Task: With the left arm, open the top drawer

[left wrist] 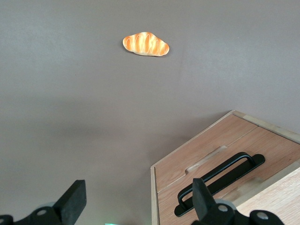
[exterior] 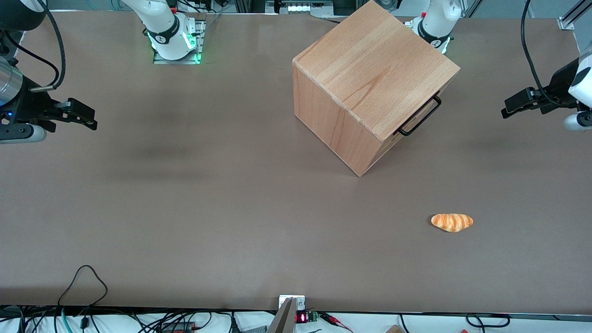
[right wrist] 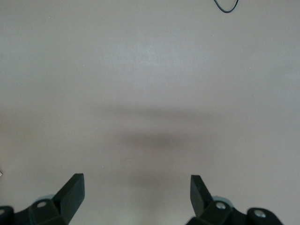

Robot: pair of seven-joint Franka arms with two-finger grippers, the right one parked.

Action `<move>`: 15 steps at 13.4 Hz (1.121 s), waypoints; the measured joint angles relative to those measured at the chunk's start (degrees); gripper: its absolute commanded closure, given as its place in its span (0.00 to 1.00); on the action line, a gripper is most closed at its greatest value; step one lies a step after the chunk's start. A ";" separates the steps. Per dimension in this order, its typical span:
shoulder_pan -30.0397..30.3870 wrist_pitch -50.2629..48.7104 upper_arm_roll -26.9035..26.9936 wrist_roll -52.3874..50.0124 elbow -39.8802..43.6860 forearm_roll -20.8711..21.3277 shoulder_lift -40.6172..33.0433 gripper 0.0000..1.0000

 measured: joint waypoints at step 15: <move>-0.03 3.12 -0.61 3.06 -2.87 1.29 2.02 0.00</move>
